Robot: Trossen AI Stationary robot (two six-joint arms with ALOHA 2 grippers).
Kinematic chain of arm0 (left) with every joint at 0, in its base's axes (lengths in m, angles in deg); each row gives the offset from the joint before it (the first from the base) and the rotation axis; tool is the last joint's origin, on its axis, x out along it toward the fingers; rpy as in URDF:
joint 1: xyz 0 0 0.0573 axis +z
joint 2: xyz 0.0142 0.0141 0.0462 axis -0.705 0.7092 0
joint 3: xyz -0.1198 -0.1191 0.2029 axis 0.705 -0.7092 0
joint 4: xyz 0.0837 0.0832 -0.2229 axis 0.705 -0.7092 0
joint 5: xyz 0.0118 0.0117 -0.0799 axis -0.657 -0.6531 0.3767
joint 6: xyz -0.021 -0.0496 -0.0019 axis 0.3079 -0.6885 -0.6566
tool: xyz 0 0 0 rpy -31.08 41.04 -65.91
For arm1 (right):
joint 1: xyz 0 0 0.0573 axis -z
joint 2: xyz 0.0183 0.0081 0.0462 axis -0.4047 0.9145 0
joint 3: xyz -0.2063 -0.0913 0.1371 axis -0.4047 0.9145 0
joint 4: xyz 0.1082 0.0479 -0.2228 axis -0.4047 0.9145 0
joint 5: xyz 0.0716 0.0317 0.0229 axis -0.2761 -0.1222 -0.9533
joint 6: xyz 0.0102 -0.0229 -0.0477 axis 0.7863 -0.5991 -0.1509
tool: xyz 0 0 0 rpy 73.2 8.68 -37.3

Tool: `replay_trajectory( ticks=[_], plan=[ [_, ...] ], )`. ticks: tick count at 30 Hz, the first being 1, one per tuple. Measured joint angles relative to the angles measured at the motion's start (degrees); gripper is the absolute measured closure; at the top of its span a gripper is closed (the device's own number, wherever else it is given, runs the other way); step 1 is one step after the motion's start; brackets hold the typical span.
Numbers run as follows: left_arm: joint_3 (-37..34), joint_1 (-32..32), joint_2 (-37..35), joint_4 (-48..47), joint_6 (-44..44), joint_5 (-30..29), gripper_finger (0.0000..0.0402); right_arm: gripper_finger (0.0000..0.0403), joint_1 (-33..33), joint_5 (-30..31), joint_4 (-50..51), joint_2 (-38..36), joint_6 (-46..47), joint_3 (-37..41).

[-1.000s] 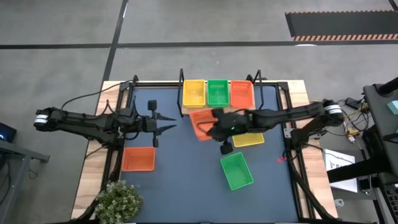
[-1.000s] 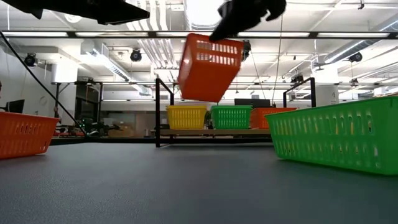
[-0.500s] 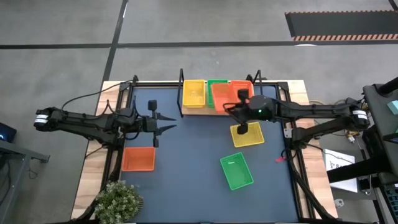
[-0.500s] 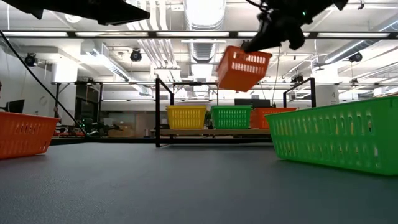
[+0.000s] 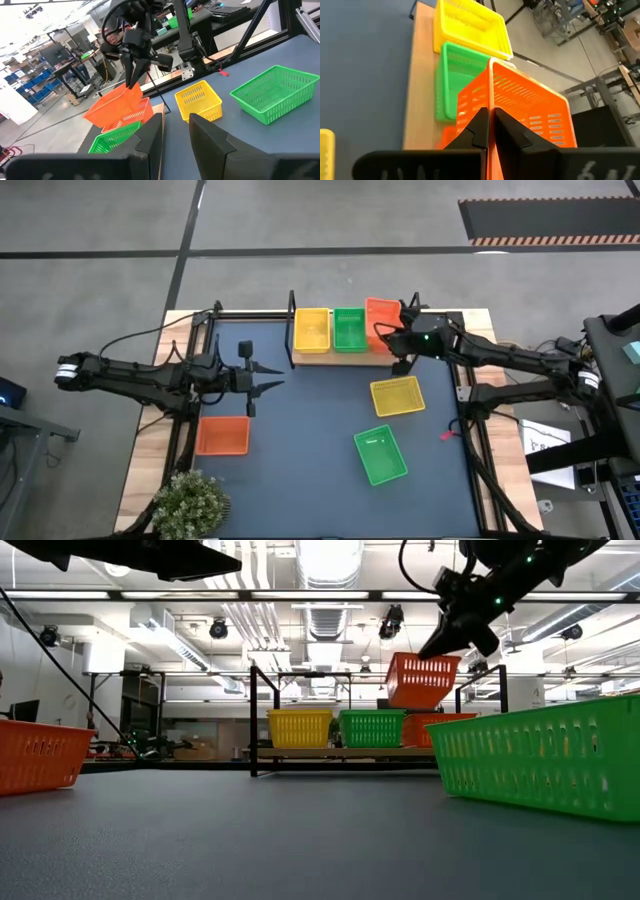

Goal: Stack baskets on shelf by color
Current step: Stack the top orange bin on top of the orange bin on the shelf

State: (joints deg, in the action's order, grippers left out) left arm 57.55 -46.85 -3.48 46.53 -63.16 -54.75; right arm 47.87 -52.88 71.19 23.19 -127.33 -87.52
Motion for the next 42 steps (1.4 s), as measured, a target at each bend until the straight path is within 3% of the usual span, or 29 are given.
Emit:
replay_trajectory(
  ticks=[11, 28, 42],
  plan=[
    [0.0, 0.0, 0.0, -0.1, 0.1, 0.0, 0.0320, 0.0392, 7.1, -3.7, 0.6, 0.8, -0.9, 1.4],
    [0.0, 0.0, 0.0, 0.1, 0.1, 0.0, 0.0320, 0.0390, 7.7, -4.3, 1.0, 2.3, -2.9, 4.4],
    [0.0, 0.0, 0.0, 0.0, 0.1, 0.0, 0.0320, 0.0306, 7.7, -4.6, 4.9, 2.3, -0.7, 2.8]
  ],
)
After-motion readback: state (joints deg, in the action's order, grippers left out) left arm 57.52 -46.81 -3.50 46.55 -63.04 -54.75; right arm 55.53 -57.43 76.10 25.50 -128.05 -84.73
